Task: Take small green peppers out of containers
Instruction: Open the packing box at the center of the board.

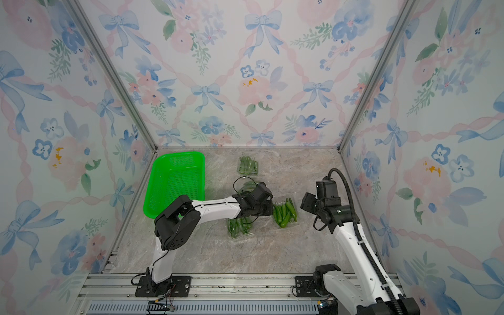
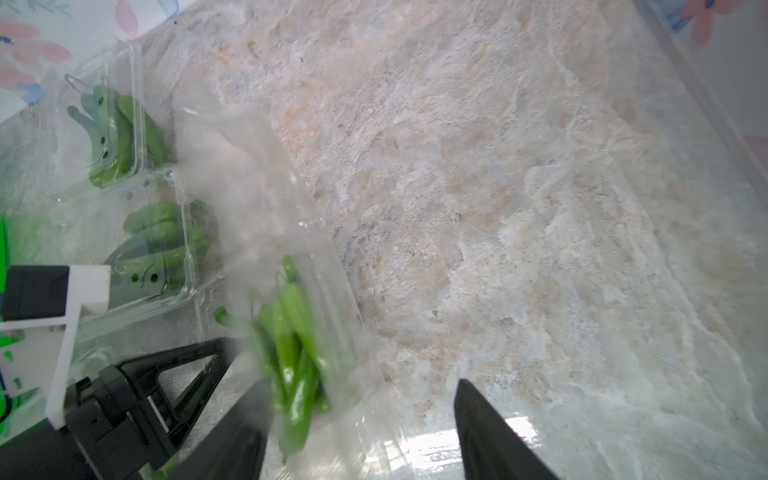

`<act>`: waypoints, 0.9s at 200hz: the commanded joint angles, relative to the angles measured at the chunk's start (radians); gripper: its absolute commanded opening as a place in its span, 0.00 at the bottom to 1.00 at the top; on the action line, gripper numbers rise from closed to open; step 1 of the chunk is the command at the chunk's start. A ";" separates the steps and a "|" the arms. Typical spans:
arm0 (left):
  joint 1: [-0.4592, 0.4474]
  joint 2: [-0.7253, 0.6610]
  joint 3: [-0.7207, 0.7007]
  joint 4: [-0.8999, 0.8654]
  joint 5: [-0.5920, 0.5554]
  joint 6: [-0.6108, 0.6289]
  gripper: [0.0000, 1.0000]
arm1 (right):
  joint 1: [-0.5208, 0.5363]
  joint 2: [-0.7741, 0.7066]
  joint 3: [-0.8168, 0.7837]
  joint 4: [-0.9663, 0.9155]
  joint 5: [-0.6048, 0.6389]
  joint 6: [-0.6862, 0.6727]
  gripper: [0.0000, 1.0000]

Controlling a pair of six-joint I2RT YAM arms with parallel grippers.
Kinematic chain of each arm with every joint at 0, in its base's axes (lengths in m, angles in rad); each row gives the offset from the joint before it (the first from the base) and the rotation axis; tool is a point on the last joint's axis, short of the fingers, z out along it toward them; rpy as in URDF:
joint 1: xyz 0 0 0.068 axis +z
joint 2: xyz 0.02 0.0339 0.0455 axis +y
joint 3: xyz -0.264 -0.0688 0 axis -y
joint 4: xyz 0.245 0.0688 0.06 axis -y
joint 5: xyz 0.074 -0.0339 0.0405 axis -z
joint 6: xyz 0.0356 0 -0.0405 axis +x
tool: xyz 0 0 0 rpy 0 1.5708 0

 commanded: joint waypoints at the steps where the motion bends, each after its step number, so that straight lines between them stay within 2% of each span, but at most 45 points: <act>1: 0.005 -0.031 -0.002 -0.037 -0.019 0.024 0.20 | -0.037 0.020 0.027 -0.040 -0.009 -0.019 0.72; 13: 0.005 -0.031 -0.001 -0.036 -0.019 0.026 0.22 | -0.044 0.027 0.017 -0.030 0.012 -0.011 0.74; 38: 0.005 -0.048 -0.001 -0.036 -0.026 0.027 0.33 | -0.068 0.037 0.000 -0.002 0.011 -0.013 0.76; 67: 0.002 -0.069 -0.004 -0.036 -0.031 0.028 0.40 | -0.071 0.060 -0.002 0.018 0.010 -0.023 0.76; 120: -0.011 -0.155 -0.035 -0.038 -0.100 0.064 0.40 | -0.065 0.100 -0.017 0.104 -0.117 -0.028 0.76; 151: -0.051 -0.183 -0.032 -0.037 -0.132 0.136 0.41 | -0.033 0.151 -0.026 0.125 -0.113 -0.021 0.77; 180: -0.077 -0.160 -0.020 -0.040 -0.094 0.140 0.42 | -0.011 0.186 -0.033 0.142 -0.118 -0.012 0.76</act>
